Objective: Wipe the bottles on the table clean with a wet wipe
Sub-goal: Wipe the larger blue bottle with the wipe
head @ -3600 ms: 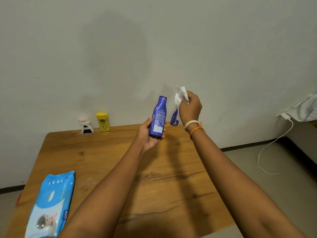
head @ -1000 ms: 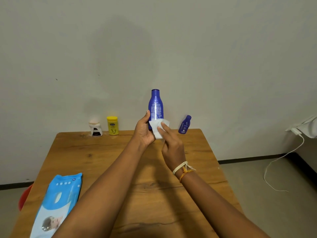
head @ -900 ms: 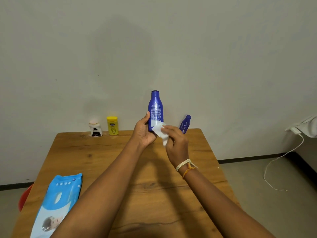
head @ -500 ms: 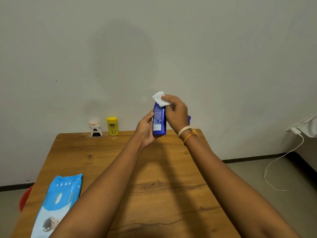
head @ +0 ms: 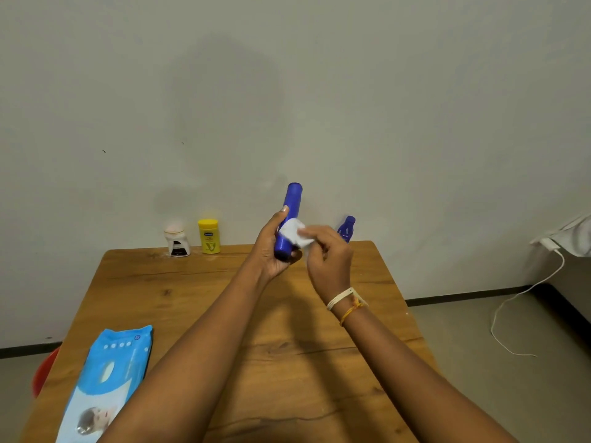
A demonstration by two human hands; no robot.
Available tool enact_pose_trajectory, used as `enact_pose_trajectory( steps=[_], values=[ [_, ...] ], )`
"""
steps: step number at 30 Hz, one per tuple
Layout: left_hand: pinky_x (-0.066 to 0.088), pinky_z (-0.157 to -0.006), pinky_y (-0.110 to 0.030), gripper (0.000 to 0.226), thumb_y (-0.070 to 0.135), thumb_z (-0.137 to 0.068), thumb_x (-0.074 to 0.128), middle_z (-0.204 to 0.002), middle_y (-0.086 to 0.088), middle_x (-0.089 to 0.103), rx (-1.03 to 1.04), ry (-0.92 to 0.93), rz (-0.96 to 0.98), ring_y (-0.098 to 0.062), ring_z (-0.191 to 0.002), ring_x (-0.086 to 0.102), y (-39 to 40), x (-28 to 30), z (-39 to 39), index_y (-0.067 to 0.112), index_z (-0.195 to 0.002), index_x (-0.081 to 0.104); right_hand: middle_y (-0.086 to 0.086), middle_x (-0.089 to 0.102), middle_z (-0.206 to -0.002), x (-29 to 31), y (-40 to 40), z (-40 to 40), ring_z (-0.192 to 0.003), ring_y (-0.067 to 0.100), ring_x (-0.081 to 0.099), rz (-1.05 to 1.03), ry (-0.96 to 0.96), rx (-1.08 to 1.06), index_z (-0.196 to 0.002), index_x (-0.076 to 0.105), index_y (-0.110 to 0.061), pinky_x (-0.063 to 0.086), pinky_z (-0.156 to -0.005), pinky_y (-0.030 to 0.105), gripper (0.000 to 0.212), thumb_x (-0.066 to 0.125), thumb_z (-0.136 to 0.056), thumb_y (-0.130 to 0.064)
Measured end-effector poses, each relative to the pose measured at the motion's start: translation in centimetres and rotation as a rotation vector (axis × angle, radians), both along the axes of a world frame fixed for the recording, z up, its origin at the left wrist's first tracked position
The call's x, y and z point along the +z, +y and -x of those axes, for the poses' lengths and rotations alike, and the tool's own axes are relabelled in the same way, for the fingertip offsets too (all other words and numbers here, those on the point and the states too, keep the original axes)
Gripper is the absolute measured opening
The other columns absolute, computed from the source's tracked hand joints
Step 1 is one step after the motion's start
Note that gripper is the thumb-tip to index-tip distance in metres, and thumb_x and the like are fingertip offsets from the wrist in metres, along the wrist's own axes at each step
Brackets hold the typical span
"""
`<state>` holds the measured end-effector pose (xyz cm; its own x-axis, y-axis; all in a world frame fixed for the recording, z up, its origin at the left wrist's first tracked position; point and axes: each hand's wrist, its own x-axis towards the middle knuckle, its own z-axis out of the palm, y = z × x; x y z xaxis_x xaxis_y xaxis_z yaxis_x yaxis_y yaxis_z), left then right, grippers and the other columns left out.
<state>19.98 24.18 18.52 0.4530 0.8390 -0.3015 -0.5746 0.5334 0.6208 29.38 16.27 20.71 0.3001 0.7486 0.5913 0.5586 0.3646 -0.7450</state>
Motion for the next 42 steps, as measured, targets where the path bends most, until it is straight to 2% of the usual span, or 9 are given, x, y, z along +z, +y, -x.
enact_pose_trajectory(
  steps=[3,6,11,19,21,25,28,32,42],
  values=[
    [0.045,-0.044,-0.024,0.060,0.041,-0.075,0.070,-0.079,-0.009,0.058,-0.036,-0.004,-0.039,-0.016,-0.059,0.054,-0.1,0.0,0.0,0.005,-0.120,0.051,0.010,0.068,-0.095,2.2,2.3,-1.1,-0.089,0.011,0.062,-0.063,0.095,-0.155,-0.093,0.070,0.000,0.049,-0.078,0.014,0.032,0.043,-0.080,0.011],
    [0.054,-0.065,-0.032,0.059,0.040,-0.077,0.069,-0.088,-0.012,0.066,-0.012,-0.012,-0.036,-0.022,-0.074,0.063,-0.3,0.0,-0.3,0.006,-0.122,0.053,0.013,0.067,-0.107,3.7,4.2,-1.5,-0.098,0.018,0.062,-0.019,0.016,-0.157,-0.104,0.068,0.000,0.046,-0.084,0.006,0.033,0.044,-0.084,0.010],
    [0.056,-0.073,-0.032,0.030,0.029,-0.091,0.053,-0.090,-0.010,0.070,-0.005,-0.116,-0.041,-0.022,-0.080,0.068,-0.3,1.1,-0.7,0.007,-0.108,0.063,0.013,0.064,-0.122,2.3,4.3,-0.6,-0.112,0.026,0.060,0.113,-0.193,0.000,-0.115,0.065,-0.006,0.048,-0.099,0.037,0.032,0.051,-0.087,0.001],
    [0.053,-0.080,-0.034,0.044,0.035,-0.089,0.055,-0.101,-0.016,0.063,0.010,-0.063,0.060,-0.023,-0.088,0.062,0.3,0.7,0.7,0.003,-0.120,0.053,0.012,0.067,-0.114,-2.5,-0.9,-0.4,-0.108,0.025,0.063,0.044,-0.637,0.091,-0.107,0.068,-0.004,0.047,-0.098,0.032,0.035,0.068,-0.073,0.006],
    [0.054,-0.079,-0.036,0.050,0.034,-0.084,0.061,-0.105,-0.016,0.063,0.014,-0.047,0.054,-0.026,-0.090,0.063,0.4,0.2,0.9,0.005,-0.124,0.053,0.011,0.070,-0.104,-2.1,-1.4,-0.8,-0.098,0.023,0.065,0.014,-0.560,0.094,-0.100,0.071,-0.004,0.053,-0.089,0.029,0.024,0.062,-0.078,-0.002],
    [0.049,-0.087,-0.041,0.036,0.031,-0.085,0.059,-0.099,-0.015,0.065,0.006,-0.030,-0.015,-0.028,-0.086,0.063,0.2,-0.2,0.5,0.006,-0.111,0.061,0.011,0.071,-0.098,1.8,0.3,-1.0,-0.093,0.018,0.065,-0.017,0.009,-0.057,-0.095,0.072,-0.001,0.051,-0.084,0.016,0.033,0.043,-0.080,0.004],
    [0.050,-0.083,-0.043,0.036,0.031,-0.083,0.060,-0.099,-0.012,0.066,-0.009,-0.023,-0.046,-0.028,-0.082,0.065,-0.2,0.0,0.3,0.009,-0.111,0.061,0.013,0.068,-0.105,4.4,2.7,-1.4,-0.098,0.020,0.063,-0.033,0.089,-0.115,-0.101,0.069,0.001,0.051,-0.087,0.019,0.037,0.039,-0.080,0.008],
    [0.049,-0.078,-0.040,0.029,0.030,-0.088,0.052,-0.090,-0.012,0.069,-0.033,-0.068,-0.034,-0.026,-0.077,0.065,-0.7,0.9,-0.1,0.008,-0.104,0.063,0.015,0.061,-0.125,4.3,4.5,-1.4,-0.116,0.027,0.057,0.106,-0.148,-0.002,-0.115,0.064,-0.001,0.046,-0.101,0.039,0.036,0.047,-0.085,0.008],
    [0.055,-0.058,-0.028,0.043,0.050,-0.090,0.055,-0.070,-0.007,0.067,0.074,0.061,0.032,-0.018,-0.060,0.065,-0.5,0.3,0.2,0.009,-0.095,0.064,0.017,0.054,-0.133,-2.6,-1.4,0.6,-0.116,0.029,0.057,0.134,-0.499,0.026,-0.125,0.058,-0.004,0.048,-0.097,0.032,0.044,0.052,-0.082,0.003]
  ],
)
